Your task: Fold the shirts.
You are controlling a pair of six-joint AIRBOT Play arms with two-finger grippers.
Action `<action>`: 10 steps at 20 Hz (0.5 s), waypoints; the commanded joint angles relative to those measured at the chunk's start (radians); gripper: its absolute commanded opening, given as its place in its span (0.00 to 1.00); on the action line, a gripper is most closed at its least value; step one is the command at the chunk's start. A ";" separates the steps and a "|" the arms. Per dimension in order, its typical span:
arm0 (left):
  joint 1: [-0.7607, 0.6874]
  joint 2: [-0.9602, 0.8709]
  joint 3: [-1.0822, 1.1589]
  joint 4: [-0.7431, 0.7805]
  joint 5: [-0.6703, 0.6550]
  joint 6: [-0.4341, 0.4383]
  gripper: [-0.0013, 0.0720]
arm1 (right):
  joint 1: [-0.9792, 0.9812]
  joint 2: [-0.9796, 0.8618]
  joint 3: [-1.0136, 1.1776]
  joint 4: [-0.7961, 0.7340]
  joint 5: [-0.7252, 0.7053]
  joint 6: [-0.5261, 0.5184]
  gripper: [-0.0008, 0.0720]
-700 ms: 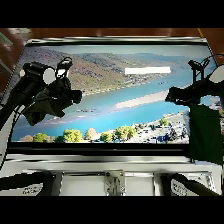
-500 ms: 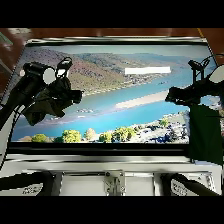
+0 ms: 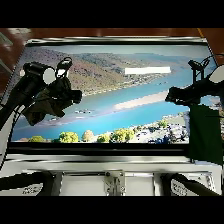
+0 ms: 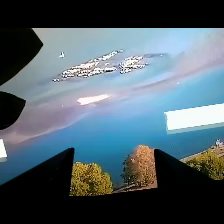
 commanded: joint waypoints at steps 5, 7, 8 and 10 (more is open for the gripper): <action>-0.002 0.000 0.000 -0.015 0.016 -0.056 0.83 | 0.001 0.000 0.000 0.001 -0.002 0.003 0.78; -0.004 -0.003 0.000 -0.023 0.043 -0.081 0.83 | 0.001 0.000 0.000 -0.002 -0.004 0.002 0.78; -0.004 -0.006 0.000 -0.023 0.072 -0.086 0.83 | 0.001 0.000 -0.001 -0.006 -0.006 0.002 0.78; -0.004 -0.013 0.000 -0.030 0.107 -0.086 0.83 | 0.001 0.000 -0.001 -0.006 -0.007 0.002 0.78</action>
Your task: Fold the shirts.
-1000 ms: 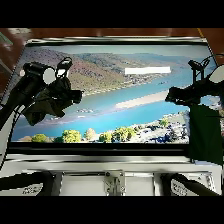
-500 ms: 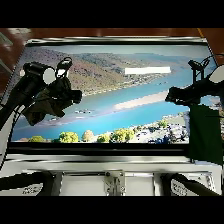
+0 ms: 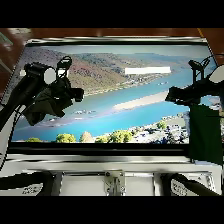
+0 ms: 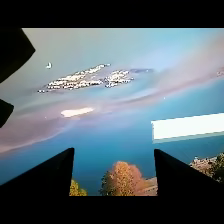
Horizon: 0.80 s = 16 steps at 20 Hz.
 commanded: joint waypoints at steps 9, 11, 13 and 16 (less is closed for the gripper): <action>0.328 -0.056 0.083 0.068 0.043 -0.055 0.96 | 0.001 0.000 -0.001 -0.005 -0.047 -0.008 0.78; 0.450 -0.079 0.082 0.049 0.042 -0.065 0.96 | 0.001 0.000 -0.001 -0.005 -0.045 -0.008 0.78; 0.542 -0.125 0.082 -0.008 0.041 -0.065 0.96 | 0.001 0.000 -0.001 0.004 -0.044 -0.007 0.78; 0.607 -0.220 0.082 -0.102 0.058 -0.065 0.96 | 0.001 0.000 -0.001 0.029 -0.041 -0.007 0.78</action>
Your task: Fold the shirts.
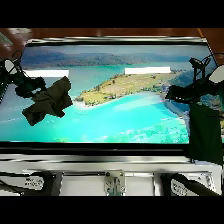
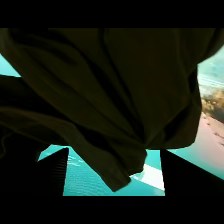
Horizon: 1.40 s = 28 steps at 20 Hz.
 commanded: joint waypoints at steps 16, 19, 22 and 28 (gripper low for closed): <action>-0.006 -0.073 0.117 -0.430 0.055 0.251 0.07 | 0.001 0.000 0.000 0.019 0.040 -0.005 0.78; -0.121 0.131 0.140 -0.451 0.016 0.301 0.07 | 0.001 0.003 0.001 0.016 0.044 -0.037 0.78; -0.278 0.298 0.140 -0.451 0.014 0.299 0.07 | 0.001 0.040 0.036 -0.004 0.080 -0.042 0.78; -0.610 0.339 0.103 -0.444 0.013 0.296 0.07 | 0.001 0.209 0.103 -0.105 0.102 -0.042 0.87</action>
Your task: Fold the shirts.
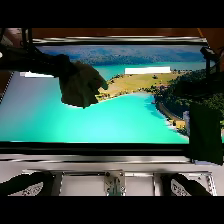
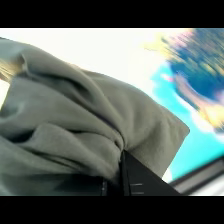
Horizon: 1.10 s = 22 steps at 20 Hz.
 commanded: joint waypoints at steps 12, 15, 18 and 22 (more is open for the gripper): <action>-0.285 -0.180 -0.383 -0.052 0.082 -0.096 1.00 | 0.001 0.100 -0.346 0.174 -0.119 -0.005 0.88; -0.112 -0.097 -0.396 -0.006 -0.061 -0.035 1.00 | 0.001 0.000 -0.375 0.224 -0.130 -0.044 0.88; 0.043 -0.006 -0.536 0.000 -0.116 -0.032 1.00 | 0.001 -0.139 -0.375 0.330 -0.137 -0.108 0.88; 0.047 0.035 -0.817 -0.114 0.016 -0.031 1.00 | 0.001 -0.290 -0.375 0.474 -0.135 -0.185 0.88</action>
